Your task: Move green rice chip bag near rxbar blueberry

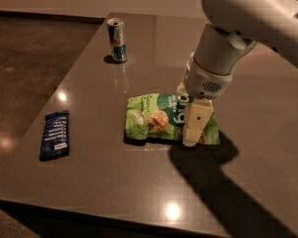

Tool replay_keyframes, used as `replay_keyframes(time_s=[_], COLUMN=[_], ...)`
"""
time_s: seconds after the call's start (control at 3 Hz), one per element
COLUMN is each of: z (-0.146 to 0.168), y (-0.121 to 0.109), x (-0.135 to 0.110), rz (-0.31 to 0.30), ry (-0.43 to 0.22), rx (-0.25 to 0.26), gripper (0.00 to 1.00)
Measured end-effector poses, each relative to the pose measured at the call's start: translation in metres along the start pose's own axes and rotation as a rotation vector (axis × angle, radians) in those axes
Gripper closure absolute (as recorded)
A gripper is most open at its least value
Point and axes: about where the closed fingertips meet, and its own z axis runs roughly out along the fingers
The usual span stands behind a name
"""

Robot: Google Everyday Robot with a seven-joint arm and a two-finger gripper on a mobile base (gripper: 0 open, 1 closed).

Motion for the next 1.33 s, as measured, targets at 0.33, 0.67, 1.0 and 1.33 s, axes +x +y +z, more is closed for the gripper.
replay_keyframes(time_s=[0.33, 0.67, 1.0, 1.33], z=[-0.003, -0.008, -0.02, -0.029], y=[-0.002, -0.001, 0.001, 0.005], x=[-0.005, -0.011, -0.026, -0.04], rz=[-0.012, -0.031, -0.063, -0.094], ry=[-0.002, -0.005, -0.019, -0.039], rx=[0.005, 0.008, 0.012, 0.014], gripper=[0.38, 0.61, 0.85, 1.0])
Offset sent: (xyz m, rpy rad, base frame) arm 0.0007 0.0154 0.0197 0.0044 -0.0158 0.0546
